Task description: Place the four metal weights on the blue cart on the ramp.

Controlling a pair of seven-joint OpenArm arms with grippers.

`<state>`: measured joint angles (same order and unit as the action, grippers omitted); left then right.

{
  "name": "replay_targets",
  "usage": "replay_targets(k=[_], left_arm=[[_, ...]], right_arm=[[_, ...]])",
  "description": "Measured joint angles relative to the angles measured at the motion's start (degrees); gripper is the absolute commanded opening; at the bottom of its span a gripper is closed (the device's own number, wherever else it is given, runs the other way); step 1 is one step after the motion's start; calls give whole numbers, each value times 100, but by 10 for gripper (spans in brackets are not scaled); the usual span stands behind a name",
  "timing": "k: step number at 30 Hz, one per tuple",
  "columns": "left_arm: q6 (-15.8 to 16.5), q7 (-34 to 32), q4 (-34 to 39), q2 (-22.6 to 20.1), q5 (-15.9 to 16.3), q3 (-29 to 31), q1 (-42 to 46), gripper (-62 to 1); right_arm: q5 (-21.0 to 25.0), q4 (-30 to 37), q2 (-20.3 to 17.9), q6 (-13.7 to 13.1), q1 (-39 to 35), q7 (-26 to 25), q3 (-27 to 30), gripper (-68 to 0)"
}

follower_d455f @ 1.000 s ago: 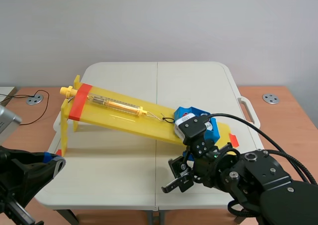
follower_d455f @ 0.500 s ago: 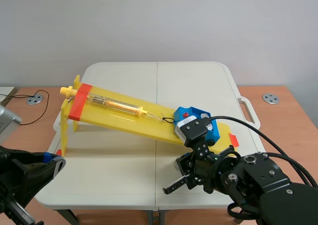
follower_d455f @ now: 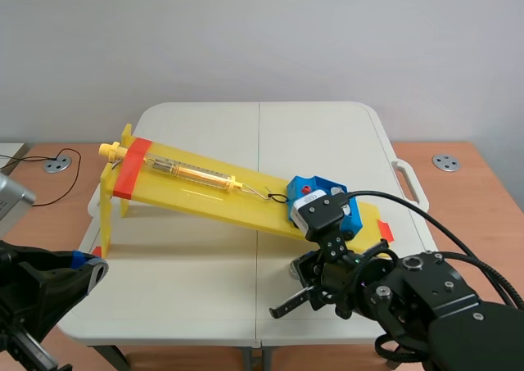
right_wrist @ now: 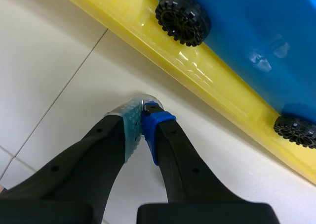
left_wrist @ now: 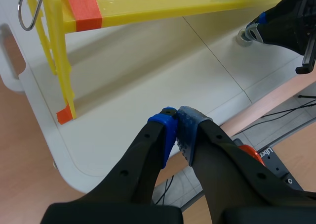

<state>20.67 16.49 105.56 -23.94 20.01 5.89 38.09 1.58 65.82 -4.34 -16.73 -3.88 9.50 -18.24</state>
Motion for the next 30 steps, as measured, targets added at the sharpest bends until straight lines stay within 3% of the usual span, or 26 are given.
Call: replay_targets(k=[10,15,23,27,30], left_arm=[[0,0,0,0,0,0,0,-575],[0,0,0,0,0,0,0,-575],[0,0,0,-2,0,0,0,-575],[0,0,0,-2,0,0,0,-575],[0,0,0,-2,0,0,0,-575]], right_arm=[[444,1733,-710,-37,-826,479,2,-669],[931,2684,-992,-63,-1364,807,203,-669],[2131,4052,-1073,-348,-2205,1497,1366,-669],[2693,4472,-1073,-424,-2347,1744,2085,-669],[3110,4607,-1071,-629,-2347,1784,2470,-669]])
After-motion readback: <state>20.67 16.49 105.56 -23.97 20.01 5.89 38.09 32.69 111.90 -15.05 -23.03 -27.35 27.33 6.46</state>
